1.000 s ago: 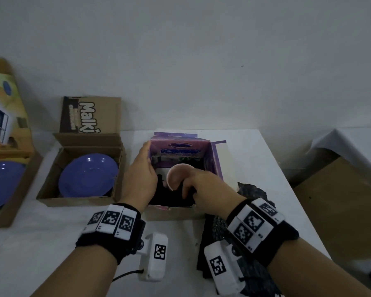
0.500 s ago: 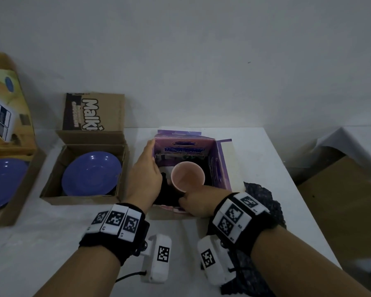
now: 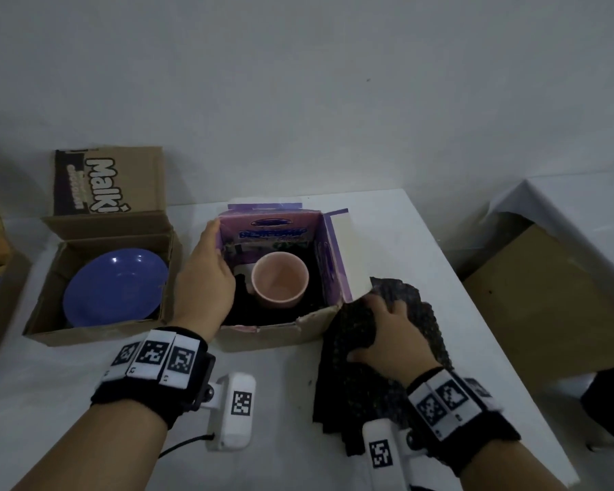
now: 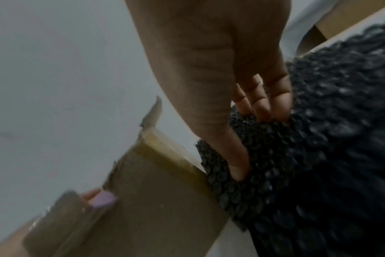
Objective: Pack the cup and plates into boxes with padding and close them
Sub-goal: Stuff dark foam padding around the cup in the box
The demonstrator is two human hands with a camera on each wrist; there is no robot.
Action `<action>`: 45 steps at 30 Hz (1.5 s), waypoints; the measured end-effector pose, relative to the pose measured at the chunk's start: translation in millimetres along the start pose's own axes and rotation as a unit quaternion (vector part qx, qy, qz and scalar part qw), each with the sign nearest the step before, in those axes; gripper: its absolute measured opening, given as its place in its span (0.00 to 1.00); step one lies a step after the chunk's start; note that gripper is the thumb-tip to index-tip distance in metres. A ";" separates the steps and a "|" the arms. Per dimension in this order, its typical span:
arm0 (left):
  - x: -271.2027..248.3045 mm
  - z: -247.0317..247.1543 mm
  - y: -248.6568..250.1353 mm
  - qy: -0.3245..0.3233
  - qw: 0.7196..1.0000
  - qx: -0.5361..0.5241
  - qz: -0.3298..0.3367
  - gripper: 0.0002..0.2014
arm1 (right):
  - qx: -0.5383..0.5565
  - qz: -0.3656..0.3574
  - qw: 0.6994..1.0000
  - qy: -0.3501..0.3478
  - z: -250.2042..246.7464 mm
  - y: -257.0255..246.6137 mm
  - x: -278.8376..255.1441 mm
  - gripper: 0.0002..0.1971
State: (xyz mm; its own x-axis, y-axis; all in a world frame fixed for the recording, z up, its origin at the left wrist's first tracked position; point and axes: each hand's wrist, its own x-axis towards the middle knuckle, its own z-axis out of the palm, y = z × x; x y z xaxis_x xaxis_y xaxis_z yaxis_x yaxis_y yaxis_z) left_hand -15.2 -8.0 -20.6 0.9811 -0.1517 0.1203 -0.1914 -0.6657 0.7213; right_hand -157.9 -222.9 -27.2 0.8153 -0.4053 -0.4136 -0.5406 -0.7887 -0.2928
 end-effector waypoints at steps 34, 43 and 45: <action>-5.2 -1.2 3.7 -0.002 0.998 -0.056 -0.013 0.27 | 0.099 -0.110 0.967 0.208 -65.4 -77.1 26.2 0.33; -1.2 0.2 -1.0 0.006 0.997 -0.072 -0.022 0.25 | 0.224 -0.168 0.904 0.324 -92.8 -88.0 27.9 0.24; -1.3 0.1 0.6 0.007 0.997 -0.075 -0.027 0.25 | 0.284 -0.181 0.867 0.368 -109.6 -94.1 26.4 0.18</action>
State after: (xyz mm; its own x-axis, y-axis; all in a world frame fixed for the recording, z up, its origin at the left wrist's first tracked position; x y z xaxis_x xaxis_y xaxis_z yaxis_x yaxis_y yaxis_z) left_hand -16.6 -8.3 -20.4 0.9902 -0.1086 0.0876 -0.1336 -0.5561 0.8203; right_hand -62.8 -210.1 84.0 0.7515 -0.5286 0.3948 -0.0665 -0.6559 -0.7519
